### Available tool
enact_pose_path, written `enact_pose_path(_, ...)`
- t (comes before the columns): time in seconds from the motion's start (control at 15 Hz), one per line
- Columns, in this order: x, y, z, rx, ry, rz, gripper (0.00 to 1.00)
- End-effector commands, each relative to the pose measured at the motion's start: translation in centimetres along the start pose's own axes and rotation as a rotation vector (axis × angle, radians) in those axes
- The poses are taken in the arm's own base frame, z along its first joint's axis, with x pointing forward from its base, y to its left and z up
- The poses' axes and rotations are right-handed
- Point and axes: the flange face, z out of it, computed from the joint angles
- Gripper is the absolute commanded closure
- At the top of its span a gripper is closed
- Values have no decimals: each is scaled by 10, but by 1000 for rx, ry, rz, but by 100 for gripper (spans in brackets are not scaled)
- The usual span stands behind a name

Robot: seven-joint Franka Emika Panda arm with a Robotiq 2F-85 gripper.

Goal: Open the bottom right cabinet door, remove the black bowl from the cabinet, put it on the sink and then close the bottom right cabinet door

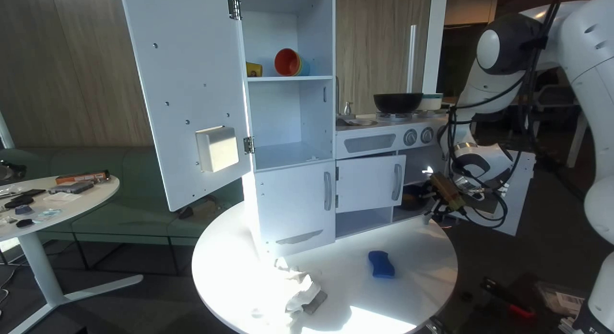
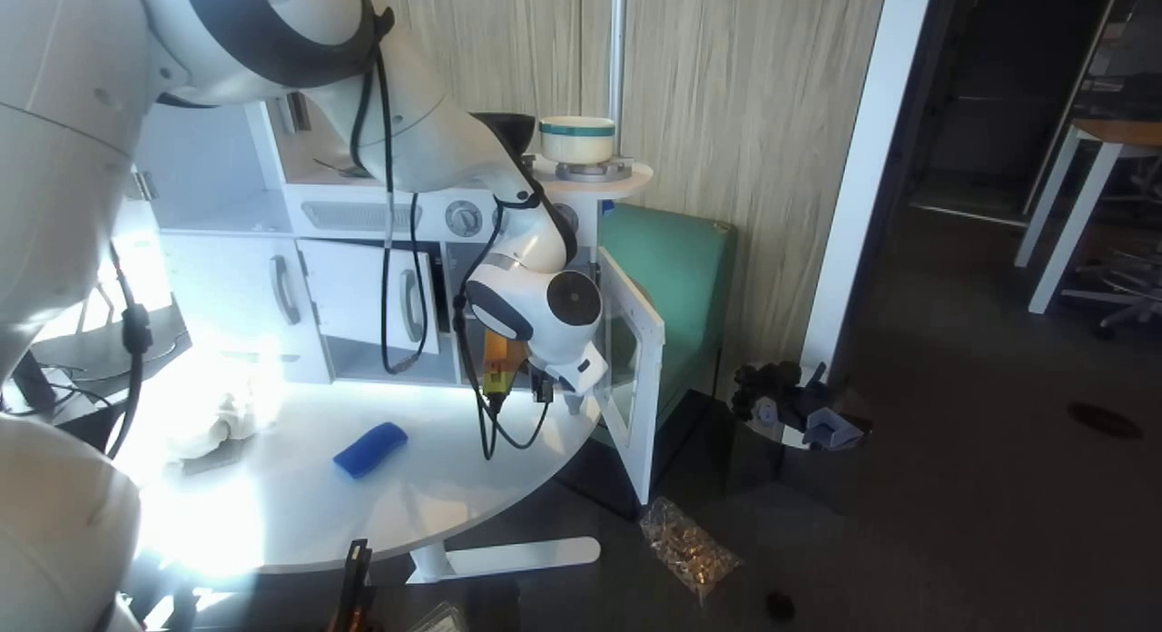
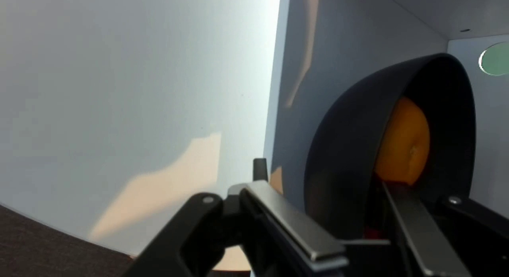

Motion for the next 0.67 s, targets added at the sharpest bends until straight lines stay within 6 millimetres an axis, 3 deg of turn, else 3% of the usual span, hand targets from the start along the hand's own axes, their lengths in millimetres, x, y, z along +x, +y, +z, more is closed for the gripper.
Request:
enact_pose_path(0.0, 3, -12, -7, 43, 51, 4, 73)
enact_pose_path(0.2, 2, 0, -7, 53, 64, 10, 95)
enact_pose_path(0.4, 0, 3, -12, 41, 61, 17, 100)
enact_pose_path(0.6, -4, 11, -21, -9, 65, 3, 97)
